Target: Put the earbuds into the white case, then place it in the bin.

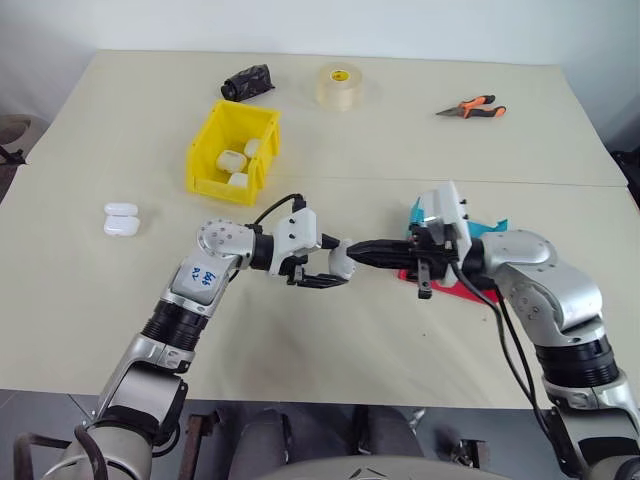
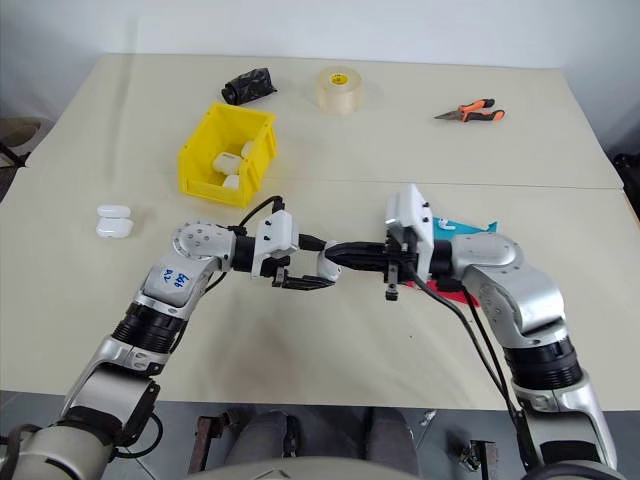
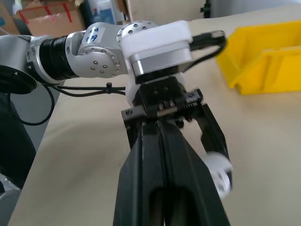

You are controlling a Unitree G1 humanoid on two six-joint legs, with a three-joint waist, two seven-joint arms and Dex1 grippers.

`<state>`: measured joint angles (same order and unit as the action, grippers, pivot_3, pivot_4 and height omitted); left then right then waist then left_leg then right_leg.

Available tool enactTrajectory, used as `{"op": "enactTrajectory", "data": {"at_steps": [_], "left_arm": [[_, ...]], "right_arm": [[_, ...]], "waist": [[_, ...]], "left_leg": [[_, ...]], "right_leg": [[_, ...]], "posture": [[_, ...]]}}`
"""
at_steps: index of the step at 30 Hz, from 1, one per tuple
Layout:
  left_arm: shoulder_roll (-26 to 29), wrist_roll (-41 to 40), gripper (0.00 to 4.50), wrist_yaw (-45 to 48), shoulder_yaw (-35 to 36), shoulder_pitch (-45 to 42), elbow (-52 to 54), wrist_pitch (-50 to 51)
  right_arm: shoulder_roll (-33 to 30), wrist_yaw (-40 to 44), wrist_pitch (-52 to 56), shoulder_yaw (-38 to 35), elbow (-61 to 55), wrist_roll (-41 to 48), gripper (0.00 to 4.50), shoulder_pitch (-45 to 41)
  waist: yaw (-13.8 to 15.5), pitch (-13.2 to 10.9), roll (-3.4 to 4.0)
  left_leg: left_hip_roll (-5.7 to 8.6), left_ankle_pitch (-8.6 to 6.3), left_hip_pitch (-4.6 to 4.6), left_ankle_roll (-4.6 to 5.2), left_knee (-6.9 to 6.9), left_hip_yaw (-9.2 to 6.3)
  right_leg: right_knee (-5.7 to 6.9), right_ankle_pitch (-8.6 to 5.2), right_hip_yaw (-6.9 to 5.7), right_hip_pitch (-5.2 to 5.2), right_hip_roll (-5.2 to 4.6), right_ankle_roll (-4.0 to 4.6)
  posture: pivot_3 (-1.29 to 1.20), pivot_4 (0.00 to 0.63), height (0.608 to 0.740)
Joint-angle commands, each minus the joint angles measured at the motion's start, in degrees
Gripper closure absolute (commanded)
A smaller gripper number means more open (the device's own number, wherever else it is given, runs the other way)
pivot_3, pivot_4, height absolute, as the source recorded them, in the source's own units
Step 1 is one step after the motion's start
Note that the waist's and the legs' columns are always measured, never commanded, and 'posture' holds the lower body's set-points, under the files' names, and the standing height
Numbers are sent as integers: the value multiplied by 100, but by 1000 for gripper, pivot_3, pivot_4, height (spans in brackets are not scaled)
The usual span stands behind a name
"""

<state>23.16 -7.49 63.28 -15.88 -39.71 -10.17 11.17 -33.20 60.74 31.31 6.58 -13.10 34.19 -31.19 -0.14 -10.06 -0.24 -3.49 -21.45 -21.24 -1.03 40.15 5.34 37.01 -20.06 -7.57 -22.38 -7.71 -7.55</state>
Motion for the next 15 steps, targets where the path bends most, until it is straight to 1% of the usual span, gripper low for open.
{"op": "enactTrajectory", "data": {"at_steps": [1,4,9,13,15], "left_arm": [[-67,-67,1690,-53,34,-77,340,-30],[-75,-113,1690,-62,94,-32,425,-108],[-38,-409,1690,-5,371,134,625,-260],[46,-895,1690,127,698,308,896,-4],[165,-1150,1690,141,1028,466,972,-17]], "right_arm": [[-48,-7,55,121,64,-200,4448,-113],[-82,26,49,159,247,-319,4448,-88],[-423,501,-361,-58,700,-446,4448,232],[-545,666,-683,-323,937,-452,4448,500],[-374,662,-999,-709,962,-218,4448,665]], "waist": [[9,0,0],[6,0,0],[8,0,-1],[1,-1,-2],[1,-1,-2]], "left_leg": [[0,0,0,0,0,-1],[1,0,0,0,2,-1],[0,0,0,0,1,0],[-1,0,0,0,1,2],[-1,0,1,0,2,2]], "right_leg": [[2,0,-1,0,0,0],[3,0,-1,1,-1,0],[3,0,0,0,-1,0],[3,0,0,-1,-2,0],[3,0,2,-1,-3,0]], "posture": [[0,150,740],[0,150,740],[0,150,740],[0,150,740],[0,150,740]]}}
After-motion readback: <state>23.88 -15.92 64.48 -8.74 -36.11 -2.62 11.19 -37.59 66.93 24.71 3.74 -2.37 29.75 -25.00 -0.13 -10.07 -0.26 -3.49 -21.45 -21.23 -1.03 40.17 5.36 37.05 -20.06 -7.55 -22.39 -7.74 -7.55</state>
